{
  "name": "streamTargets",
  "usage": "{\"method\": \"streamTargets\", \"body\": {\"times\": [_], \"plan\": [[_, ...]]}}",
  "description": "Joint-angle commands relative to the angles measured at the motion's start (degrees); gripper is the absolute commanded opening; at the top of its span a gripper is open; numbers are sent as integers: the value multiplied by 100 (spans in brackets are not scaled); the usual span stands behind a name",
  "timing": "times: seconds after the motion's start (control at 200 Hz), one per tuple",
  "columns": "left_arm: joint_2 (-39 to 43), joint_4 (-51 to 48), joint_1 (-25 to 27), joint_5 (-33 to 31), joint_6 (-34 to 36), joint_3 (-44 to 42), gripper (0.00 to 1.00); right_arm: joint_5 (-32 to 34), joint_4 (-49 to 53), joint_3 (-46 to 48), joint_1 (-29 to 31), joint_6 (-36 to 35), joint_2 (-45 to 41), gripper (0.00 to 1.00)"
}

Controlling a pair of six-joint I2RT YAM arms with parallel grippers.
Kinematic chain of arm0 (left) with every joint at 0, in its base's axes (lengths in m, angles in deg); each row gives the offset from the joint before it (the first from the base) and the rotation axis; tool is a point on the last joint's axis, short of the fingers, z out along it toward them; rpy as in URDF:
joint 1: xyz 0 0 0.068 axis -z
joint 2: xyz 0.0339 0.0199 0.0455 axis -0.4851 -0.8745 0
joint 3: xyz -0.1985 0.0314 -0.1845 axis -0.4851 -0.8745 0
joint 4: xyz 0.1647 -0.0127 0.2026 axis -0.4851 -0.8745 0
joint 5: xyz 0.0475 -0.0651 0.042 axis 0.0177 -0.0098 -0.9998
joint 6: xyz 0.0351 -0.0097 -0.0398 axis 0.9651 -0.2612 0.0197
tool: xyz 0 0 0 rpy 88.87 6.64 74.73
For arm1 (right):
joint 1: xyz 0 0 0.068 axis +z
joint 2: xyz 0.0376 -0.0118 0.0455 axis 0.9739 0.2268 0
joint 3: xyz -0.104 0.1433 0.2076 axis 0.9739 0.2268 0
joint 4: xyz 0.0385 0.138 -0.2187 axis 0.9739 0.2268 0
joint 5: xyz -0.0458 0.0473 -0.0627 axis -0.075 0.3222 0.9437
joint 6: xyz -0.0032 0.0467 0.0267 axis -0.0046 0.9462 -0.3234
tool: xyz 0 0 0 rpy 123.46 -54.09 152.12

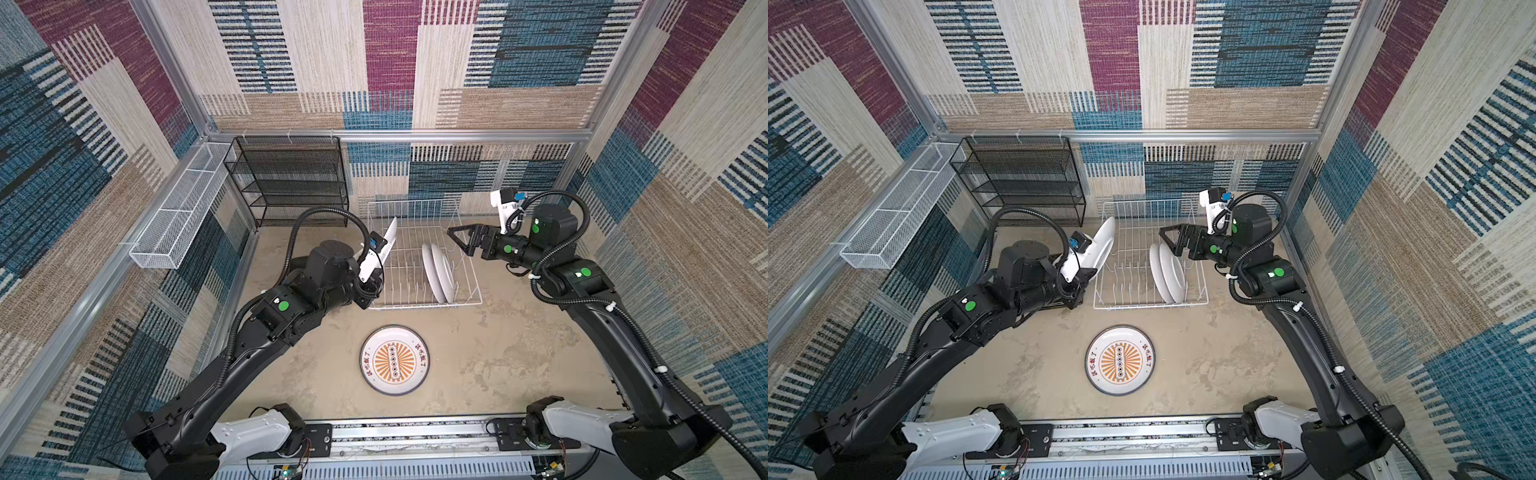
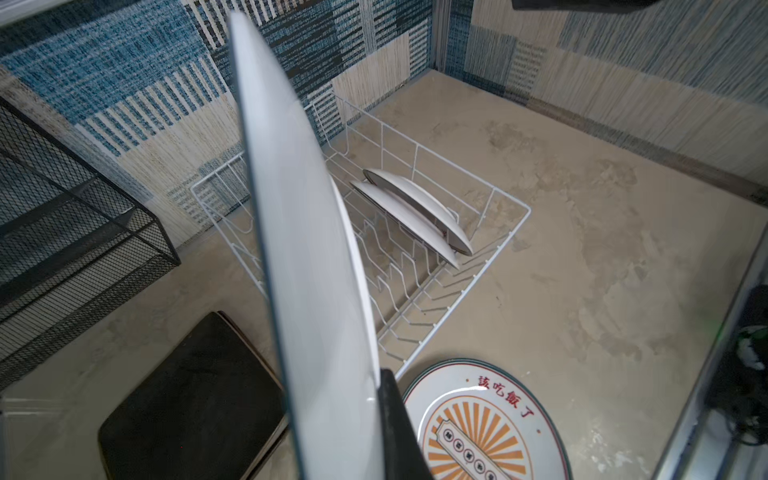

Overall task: Unload the plates from the dish rack
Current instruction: 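Swing the plate toward the robot while the right gripper reaches to its rim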

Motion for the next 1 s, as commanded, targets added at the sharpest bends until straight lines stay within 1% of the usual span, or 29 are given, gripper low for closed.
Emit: {"method": "streamTargets", "body": {"times": [0.0,0.08,0.23,0.296,0.446,0.591,0.671,0.741,0.841,0.997], "plan": [[-26,528,229,-706,1025,-102,0,-861,-70,-57,-15,432,200,97],[-41,753,486,-1074,1413,-294,0,-1087,-266,69,-14,615,307,97],[-76,1252,1026,-1925,2093,-650,0,-1112,-363,234,-6,678,330,97],[-37,1477,1206,-2165,2408,-838,0,-1097,-368,297,-7,638,298,97],[-6,1910,1485,-2551,3013,-1210,0,-1117,-332,507,-8,593,302,96],[-131,2448,1776,-3267,3723,-1553,0,-1059,-287,629,-2,627,396,93],[-223,2611,1917,-3562,4089,-1668,0,-1124,-266,672,0,660,429,91],[-270,2757,1989,-3680,4315,-1773,0,-1222,-320,781,12,714,445,89],[-323,2984,2047,-3696,4474,-1889,0,-1197,-376,929,52,785,455,87],[-519,3129,2134,-3815,4680,-1887,0,-1164,-270,928,82,786,582,78]]}}
